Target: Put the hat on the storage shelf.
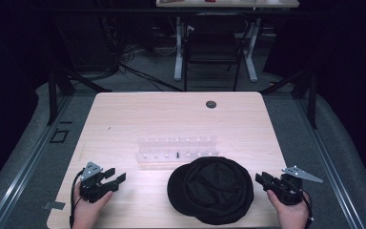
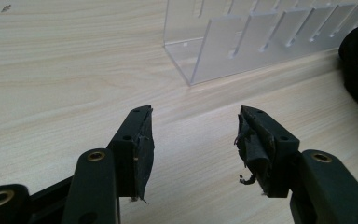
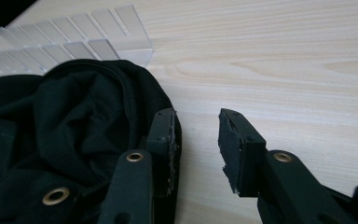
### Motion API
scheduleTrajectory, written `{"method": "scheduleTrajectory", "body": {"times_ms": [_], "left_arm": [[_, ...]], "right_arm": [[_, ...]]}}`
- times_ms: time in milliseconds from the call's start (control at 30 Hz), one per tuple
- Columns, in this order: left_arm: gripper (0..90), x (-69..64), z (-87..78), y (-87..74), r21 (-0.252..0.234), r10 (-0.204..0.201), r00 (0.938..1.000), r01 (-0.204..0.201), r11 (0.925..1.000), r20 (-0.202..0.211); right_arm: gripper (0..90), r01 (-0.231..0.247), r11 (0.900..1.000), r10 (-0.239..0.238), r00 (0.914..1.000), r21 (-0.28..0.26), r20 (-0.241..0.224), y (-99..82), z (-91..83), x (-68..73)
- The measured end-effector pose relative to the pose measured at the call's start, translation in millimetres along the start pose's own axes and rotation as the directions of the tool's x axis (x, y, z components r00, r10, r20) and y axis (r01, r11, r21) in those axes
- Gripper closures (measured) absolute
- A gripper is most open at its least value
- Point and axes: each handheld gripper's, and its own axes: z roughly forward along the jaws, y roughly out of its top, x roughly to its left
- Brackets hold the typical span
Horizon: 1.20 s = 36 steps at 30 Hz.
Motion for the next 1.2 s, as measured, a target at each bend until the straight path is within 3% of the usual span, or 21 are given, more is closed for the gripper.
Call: {"method": "scheduleTrajectory", "body": {"times_ms": [100, 300, 567, 667, 800, 1000, 1133, 1200], "left_arm": [[45.7, -0.3, -0.4, 0.1, -0.005, 0.001, 1.0, -0.001, 1.0, -0.004], [45.7, 0.1, 0.0, -0.7, 0.007, -0.008, 1.0, 0.008, 0.9999, 0.005], [45.6, -2.2, -0.3, -0.1, 0.016, 0.007, 0.9999, -0.007, 0.9999, 0.013], [45.6, -2.5, -0.7, 0.0, 0.013, 0.008, 0.9999, -0.008, 0.9999, 0.012], [45.6, -2.5, -1.2, 0.2, 0.008, 0.009, 0.9999, -0.009, 0.9999, 0.013], [45.6, -1.5, -1.3, 0.1, 0.004, 0.005, 1.0, -0.005, 1.0, 0.009], [45.5, -1.4, -1.2, -0.1, 0.001, 0.004, 1.0, -0.004, 1.0, 0.008], [45.5, -1.7, -1.3, -0.1, 0.004, 0.004, 1.0, -0.004, 1.0, 0.008]], "right_arm": [[65.9, 0.007, 0.9996, -0.007, 1.0, 0.027, 0.005, 0.9, 0.6, 3.7], [69.6, 0.018, 0.9993, -0.018, 0.9998, 0.031, -0.007, 7.8, -0.9, 10.9], [71.5, -0.013, 0.998, 0.014, 0.9996, 0.062, -0.024, 20.0, -3.4, 10.6], [65.6, -0.051, 0.9921, 0.059, 0.9959, 0.115, -0.069, 28.8, -5.1, 8.2], [63.0, -0.067, 0.9855, 0.075, 0.9961, 0.156, -0.046, 36.9, -6.4, 7.9], [62.8, -0.02, 0.973, 0.023, 0.9997, 0.23, -0.009, 47.8, -6.1, 12.9], [62.3, 0.002, 0.9654, 0.003, 0.9999, 0.261, -0.016, 53.0, -4.7, 17.1], [63.1, 0.019, 0.9548, -0.01, 0.9995, 0.297, -0.031, 56.9, -2.9, 21.0]]}}
